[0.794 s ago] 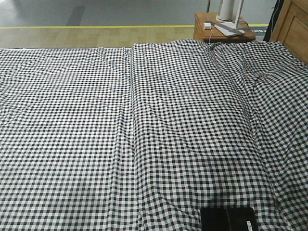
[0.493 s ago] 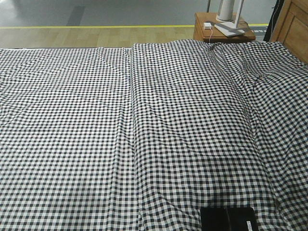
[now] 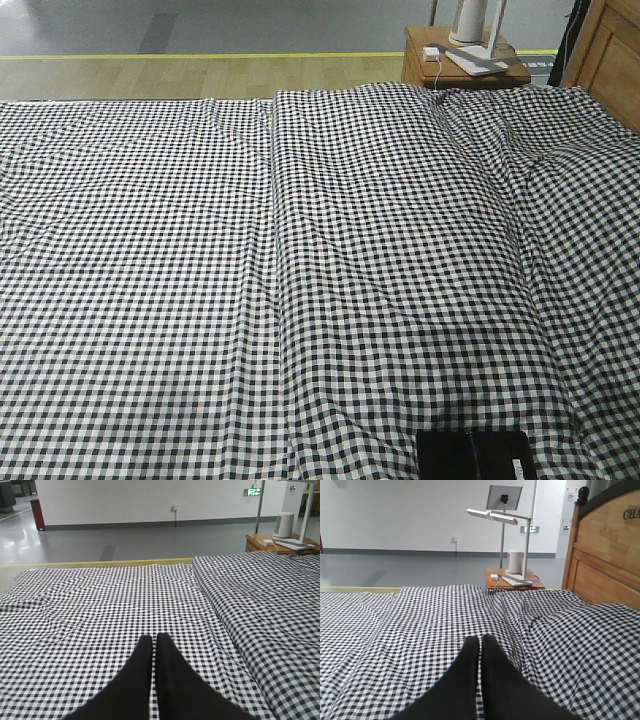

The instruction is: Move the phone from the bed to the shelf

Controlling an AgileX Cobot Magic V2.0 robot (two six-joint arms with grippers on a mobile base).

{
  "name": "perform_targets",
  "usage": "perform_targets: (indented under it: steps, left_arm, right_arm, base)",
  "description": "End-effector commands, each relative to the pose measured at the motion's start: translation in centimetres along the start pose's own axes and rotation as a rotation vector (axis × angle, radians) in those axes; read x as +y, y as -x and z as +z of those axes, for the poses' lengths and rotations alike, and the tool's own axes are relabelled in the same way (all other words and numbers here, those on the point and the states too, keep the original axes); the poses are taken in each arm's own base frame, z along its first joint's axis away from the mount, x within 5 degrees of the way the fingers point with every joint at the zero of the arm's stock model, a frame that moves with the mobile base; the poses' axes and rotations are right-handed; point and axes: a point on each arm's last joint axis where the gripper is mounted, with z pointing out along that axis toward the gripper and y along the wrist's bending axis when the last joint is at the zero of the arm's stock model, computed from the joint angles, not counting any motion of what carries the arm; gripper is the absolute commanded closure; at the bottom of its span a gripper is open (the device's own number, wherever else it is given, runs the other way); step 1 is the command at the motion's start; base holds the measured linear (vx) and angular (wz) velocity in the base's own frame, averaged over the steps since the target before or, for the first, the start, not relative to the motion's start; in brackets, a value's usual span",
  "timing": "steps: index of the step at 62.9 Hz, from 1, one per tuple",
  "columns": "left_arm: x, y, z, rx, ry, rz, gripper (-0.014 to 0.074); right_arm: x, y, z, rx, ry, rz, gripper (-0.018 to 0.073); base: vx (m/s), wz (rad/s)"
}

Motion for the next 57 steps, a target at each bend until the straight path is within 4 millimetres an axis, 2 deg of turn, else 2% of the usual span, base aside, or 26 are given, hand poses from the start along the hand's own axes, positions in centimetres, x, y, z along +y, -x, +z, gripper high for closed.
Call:
perform_targets:
  steps: [1,39,50,57]
  left_arm:
    - [0.0,0.5,0.0,-0.074,0.004,-0.009,0.0595]
    - [0.0,0.5,0.0,-0.074,0.004,-0.009,0.0595]
    - [0.0,0.5,0.0,-0.074,0.004,-0.009,0.0595]
    - [0.0,0.5,0.0,-0.074,0.004,-0.009,0.0595]
  right_arm:
    - [-0.1,0.4,-0.1,-0.076,-0.013,-0.019,0.0564]
    - [-0.1,0.7,-0.1,-0.109,-0.016,-0.018,0.0564]
    - [-0.2,2.6,-0.5,-0.31,-0.032,-0.019,0.0564]
    - [-0.4,4.8,-1.3,-0.502,-0.048,-0.017,0.0564]
  base:
    - [0.0,0.0]
    - [0.0,0.0]
    - [0.0,0.0]
    - [0.0,0.0]
